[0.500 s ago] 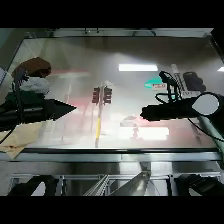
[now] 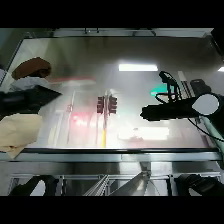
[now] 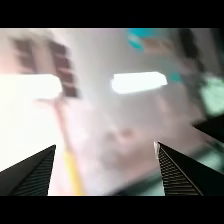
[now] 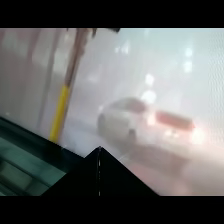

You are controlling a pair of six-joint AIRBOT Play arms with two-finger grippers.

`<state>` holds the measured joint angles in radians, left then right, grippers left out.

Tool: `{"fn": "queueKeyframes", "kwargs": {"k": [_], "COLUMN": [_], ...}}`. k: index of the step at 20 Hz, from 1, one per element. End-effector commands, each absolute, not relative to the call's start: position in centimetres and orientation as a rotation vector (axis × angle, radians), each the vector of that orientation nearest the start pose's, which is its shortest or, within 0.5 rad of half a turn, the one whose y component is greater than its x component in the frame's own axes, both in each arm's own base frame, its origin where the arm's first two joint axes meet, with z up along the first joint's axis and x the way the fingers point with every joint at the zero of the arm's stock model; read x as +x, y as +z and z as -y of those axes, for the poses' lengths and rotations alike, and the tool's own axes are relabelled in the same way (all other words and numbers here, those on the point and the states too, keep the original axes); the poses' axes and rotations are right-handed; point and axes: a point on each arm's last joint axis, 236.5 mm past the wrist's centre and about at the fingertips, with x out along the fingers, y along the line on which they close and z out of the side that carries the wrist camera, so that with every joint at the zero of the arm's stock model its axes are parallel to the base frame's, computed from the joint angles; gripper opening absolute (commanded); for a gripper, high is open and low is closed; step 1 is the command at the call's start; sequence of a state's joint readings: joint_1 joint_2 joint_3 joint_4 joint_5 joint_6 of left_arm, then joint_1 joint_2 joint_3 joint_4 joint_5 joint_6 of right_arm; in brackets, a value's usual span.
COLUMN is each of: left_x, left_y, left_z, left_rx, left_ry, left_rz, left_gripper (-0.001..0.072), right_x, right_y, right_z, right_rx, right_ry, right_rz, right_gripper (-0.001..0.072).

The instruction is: Fold the shirts.

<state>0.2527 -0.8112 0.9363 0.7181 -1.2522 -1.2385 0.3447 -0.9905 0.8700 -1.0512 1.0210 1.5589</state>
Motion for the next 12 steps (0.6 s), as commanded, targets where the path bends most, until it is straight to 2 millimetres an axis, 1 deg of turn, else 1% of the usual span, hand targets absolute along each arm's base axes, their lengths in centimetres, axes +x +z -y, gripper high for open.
{"fn": "queueKeyframes", "kwargs": {"k": [1,3,5,6,7,8,9,10,12], "left_x": [35.5,38.7,43.2,45.6,48.1,50.5,52.6,54.6,57.7], "left_y": [17.2,17.8,17.7,17.4,16.7,15.4,13.5,11.0,6.0], "left_z": [-1.8,-6.6,-11.0,-12.5,-13.9,-15.2,-16.1,-17.0,-18.1], "left_rx": [-0.305,-0.260,-0.192,-0.161,-0.141,-0.132,-0.132,-0.126,-0.143], "left_ry": [-0.171,-0.071,0.010,0.030,0.042,0.052,0.055,0.048,0.035], "left_rz": [-0.793,-0.772,-0.726,-0.700,-0.676,-0.666,-0.676,-0.704,-0.757], "left_gripper": [0.0720,0.0720,0.0720,0.0720,0.0720,0.0720,0.0720,0.0720,0.0720], "right_x": [28.4,28.4,28.4,28.4,28.4,28.4,28.4,28.4,28.4], "right_y": [4.1,4.1,4.1,4.1,4.1,4.1,4.1,4.1,4.1], "right_z": [-20.9,-20.9,-20.9,-20.9,-20.8,-20.9,-20.9,-20.9,-20.8], "right_rx": [0.288,0.289,0.289,0.288,0.288,0.288,0.288,0.289,0.288], "right_ry": [0.546,0.546,0.546,0.546,0.546,0.546,0.546,0.546,0.546], "right_rz": [-1.195,-1.194,-1.194,-1.195,-1.194,-1.194,-1.194,-1.194,-1.194], "right_gripper": [0.0025,0.0026,0.0026,0.0026,0.0026,0.0026,0.0026,0.0026,0.0026]}}
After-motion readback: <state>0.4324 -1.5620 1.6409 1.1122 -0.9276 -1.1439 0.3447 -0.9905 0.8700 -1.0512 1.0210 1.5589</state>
